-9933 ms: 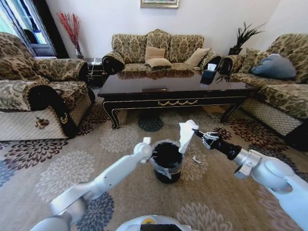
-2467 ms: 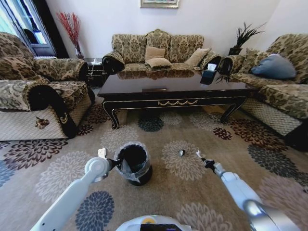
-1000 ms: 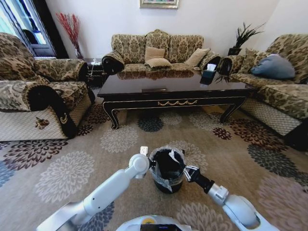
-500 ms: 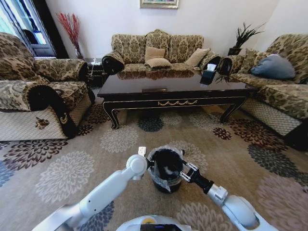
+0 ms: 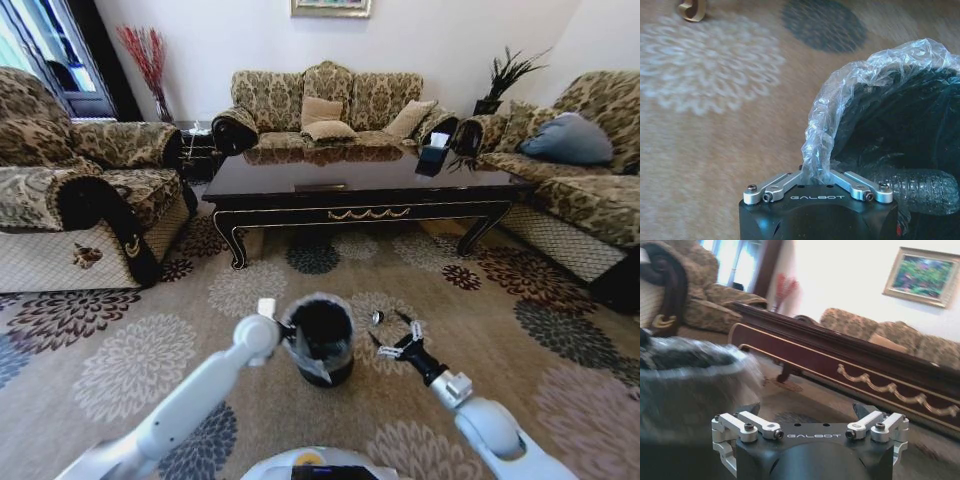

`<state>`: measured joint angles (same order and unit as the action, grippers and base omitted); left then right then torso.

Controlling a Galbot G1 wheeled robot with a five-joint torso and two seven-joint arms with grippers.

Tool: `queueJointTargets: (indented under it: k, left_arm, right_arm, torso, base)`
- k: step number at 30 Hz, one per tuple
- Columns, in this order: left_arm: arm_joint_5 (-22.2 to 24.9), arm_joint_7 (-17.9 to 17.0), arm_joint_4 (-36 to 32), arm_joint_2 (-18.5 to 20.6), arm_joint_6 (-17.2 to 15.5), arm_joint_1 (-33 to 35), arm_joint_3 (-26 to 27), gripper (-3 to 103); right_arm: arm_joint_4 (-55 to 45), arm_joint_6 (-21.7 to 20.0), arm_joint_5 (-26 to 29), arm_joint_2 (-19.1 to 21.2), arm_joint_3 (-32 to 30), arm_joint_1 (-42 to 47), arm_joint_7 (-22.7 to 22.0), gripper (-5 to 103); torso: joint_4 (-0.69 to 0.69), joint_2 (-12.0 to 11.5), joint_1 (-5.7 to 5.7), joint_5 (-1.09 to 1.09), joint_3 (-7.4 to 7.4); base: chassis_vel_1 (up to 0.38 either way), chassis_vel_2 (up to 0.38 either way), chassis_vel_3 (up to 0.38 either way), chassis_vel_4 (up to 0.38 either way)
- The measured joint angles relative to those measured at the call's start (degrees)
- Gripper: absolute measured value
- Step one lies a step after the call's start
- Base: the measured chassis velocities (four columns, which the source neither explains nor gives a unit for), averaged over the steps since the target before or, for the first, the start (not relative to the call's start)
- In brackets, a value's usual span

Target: Move to the front of the table and pick up the trash from the floor, then place it into the trash bin.

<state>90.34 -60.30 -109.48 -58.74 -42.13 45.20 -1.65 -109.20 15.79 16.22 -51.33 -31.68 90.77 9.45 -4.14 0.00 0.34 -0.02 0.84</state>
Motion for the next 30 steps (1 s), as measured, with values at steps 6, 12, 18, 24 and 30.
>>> queueJointTargets:
  k: [6, 12, 18, 24, 30]
  left_arm:
    - [1.0, 2.7, 0.5, 5.8, 0.0, 2.4, 6.6, 0]
    - [1.5, 3.6, 0.4, 8.6, 0.0, 4.8, 9.4, 0]
    - [1.5, 3.7, 0.1, 8.4, 0.0, 6.2, 10.2, 0]
    - [1.3, 4.0, 0.0, 8.0, 0.0, 7.7, 11.7, 0]
    - [1.3, 4.4, -0.4, 8.5, 0.0, 9.2, 13.9, 0]
  right_arm:
    - [5.0, -0.4, 5.4, -0.2, 0.6, -3.0, -0.1, 100]
    - [9.8, -0.5, 6.1, -0.5, 2.4, -5.7, -0.3, 100]
    - [13.4, -0.9, 6.1, -0.6, 3.8, -7.6, -0.9, 100]
    - [17.4, -2.1, 7.2, -0.4, 6.0, -10.1, -2.0, 100]
    - [21.8, -6.8, 11.7, -0.3, 11.2, -14.3, -3.2, 100]
  torso:
    - [0.02, 0.0, 0.0, 0.0, 0.0]
    - [0.0, 0.0, 0.0, 0.01, -0.01]
    - [-0.01, 0.0, 0.0, 0.02, -0.01]
    - [-0.01, 0.0, 0.0, 0.01, 0.0]
    - [0.0, 0.0, 0.04, 0.01, 0.03]
  base:
    - [0.0, 0.0, 0.0, 0.0]
    - [-0.017, 0.025, 0.015, -0.02]
    - [-0.111, 0.12, 0.099, -0.119]
    - [-0.232, 0.211, 0.213, -0.23]
    - [-0.162, 0.178, 0.158, -0.17]
